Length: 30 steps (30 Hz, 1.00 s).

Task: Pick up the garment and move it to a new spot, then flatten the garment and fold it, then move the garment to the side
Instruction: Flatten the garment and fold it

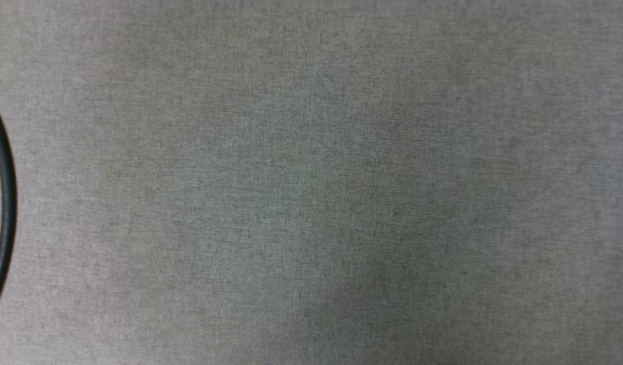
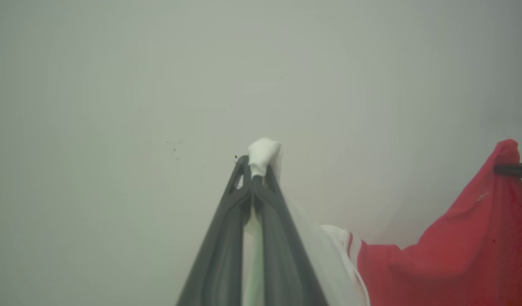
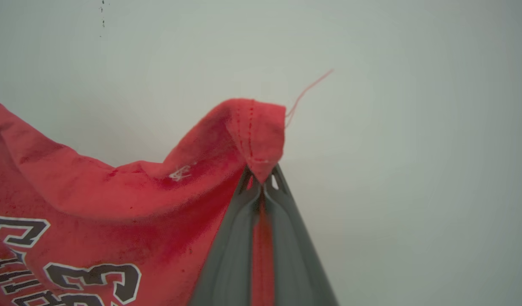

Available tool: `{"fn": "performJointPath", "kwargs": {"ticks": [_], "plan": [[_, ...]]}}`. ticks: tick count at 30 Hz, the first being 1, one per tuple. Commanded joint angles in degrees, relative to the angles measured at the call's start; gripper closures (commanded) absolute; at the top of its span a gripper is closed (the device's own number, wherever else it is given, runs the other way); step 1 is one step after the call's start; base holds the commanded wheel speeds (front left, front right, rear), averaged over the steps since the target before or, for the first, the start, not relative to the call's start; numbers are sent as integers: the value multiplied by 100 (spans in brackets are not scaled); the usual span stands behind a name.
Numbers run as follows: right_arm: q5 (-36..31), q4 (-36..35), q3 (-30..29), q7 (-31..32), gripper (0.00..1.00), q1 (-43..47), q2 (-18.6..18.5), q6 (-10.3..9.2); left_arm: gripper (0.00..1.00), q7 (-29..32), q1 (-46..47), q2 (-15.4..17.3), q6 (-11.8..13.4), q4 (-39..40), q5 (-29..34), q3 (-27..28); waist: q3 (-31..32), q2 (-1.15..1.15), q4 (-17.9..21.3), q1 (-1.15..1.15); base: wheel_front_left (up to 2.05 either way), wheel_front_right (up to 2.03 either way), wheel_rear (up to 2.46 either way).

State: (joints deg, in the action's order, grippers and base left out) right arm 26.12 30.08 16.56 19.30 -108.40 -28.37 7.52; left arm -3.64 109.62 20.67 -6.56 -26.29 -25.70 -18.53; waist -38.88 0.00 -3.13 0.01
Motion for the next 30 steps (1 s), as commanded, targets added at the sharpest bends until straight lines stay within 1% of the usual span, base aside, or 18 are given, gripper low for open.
{"fn": "performJointPath", "kwargs": {"ticks": [1,3,4,10,14,17,18,21,24,28,30], "plan": [[35,113,69,-89,100,-74,-2,-6,100,-75,-59,25,-14,-94,-43,-13,-90,0,-29,-1,0,0,0],[78,191,147,-130,100,-69,-11,-6,100,-114,-101,42,-28,-188,-87,-25,-131,0,-39,-1,0,0,0],[151,321,319,-219,100,20,-54,-6,100,-201,-259,61,-36,-326,-134,-63,-208,0,-60,-1,0,0,0],[471,596,798,-547,100,485,-193,-6,100,-516,-851,135,-73,-612,-370,-142,-297,0,-118,-1,0,0,0],[771,653,1079,-766,100,974,-320,-6,100,-702,-1394,248,-78,-596,-518,-204,-235,0,-128,-1,0,0,0],[1016,622,1207,-953,100,1408,-420,-6,100,-798,-1976,336,-78,-448,-637,-263,-112,0,-119,-1,0,0,0],[1016,622,1207,-953,100,1408,-420,-6,100,-798,-1976,336,-78,-448,-637,-263,-112,0,-119,-1,0,0,0],[1230,479,1357,-1093,100,1883,-506,-6,100,-866,-2596,497,-80,-204,-739,-260,50,0,-100,-1,0,0,0],[1421,237,1477,-1193,100,2458,-600,-6,100,-886,-3277,609,-30,102,-855,-225,242,0,-76,-1,0,0,0],[1614,-214,1564,-1262,100,3305,-777,-6,100,-856,-4329,783,137,676,-1001,-193,517,0,-51,-1,0,0,0],[1685,-432,1538,-1304,100,3793,-844,-6,100,-826,-4906,883,270,1014,-1075,-172,656,0,-21,-1,0,0,0]]}}
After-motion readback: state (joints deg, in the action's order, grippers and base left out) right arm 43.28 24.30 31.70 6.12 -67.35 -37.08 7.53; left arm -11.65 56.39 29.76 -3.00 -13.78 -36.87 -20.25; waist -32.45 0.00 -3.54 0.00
